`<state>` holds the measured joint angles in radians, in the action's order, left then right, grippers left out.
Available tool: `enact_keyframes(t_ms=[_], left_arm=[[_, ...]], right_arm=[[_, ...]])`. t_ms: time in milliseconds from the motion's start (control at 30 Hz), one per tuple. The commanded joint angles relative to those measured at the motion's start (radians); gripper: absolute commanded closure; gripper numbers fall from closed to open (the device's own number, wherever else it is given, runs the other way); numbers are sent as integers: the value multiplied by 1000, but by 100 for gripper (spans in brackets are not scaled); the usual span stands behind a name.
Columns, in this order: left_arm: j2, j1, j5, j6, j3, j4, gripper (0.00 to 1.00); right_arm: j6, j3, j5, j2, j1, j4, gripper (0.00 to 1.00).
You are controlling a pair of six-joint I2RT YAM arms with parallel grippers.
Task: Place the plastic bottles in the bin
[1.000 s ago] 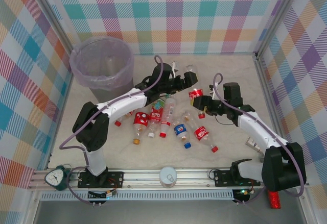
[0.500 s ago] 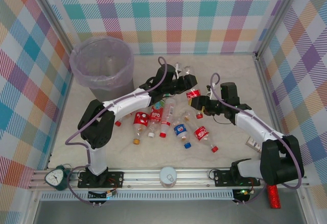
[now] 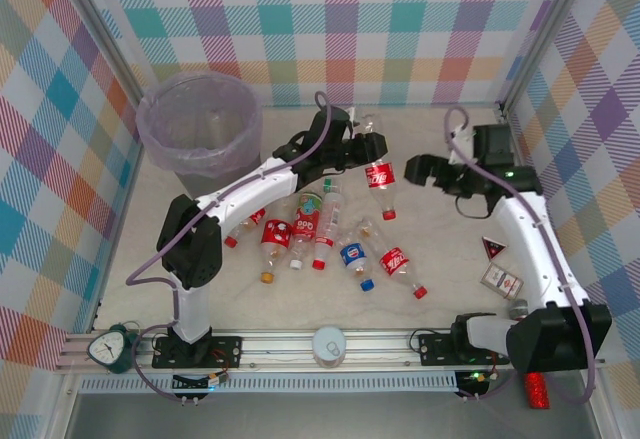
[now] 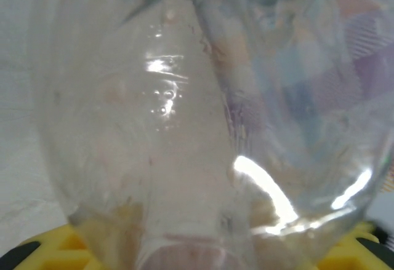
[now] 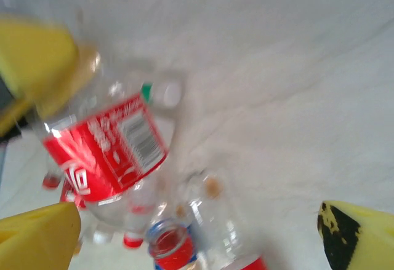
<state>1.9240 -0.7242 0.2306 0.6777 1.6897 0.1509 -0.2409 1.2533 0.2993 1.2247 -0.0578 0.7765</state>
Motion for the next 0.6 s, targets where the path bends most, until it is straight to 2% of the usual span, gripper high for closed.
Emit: enact_keyframes(t_ms=[0, 100, 233, 433, 567], left_arm=[[-8, 14, -56, -109, 93, 164, 57], [-5, 23, -78, -179, 165, 272, 60], [-10, 35, -115, -283, 280, 424, 64], [-52, 83, -143, -367, 409, 588, 72], [-141, 139, -148, -386, 388, 579, 78]], right_arm=[[18, 53, -120, -33, 59, 66, 0], [-68, 38, -60, -39, 94, -15, 0], [-139, -114, 26, -92, 95, -220, 1], [-124, -115, 40, -24, 93, -247, 1], [-131, -116, 62, 1, 94, -292, 1]])
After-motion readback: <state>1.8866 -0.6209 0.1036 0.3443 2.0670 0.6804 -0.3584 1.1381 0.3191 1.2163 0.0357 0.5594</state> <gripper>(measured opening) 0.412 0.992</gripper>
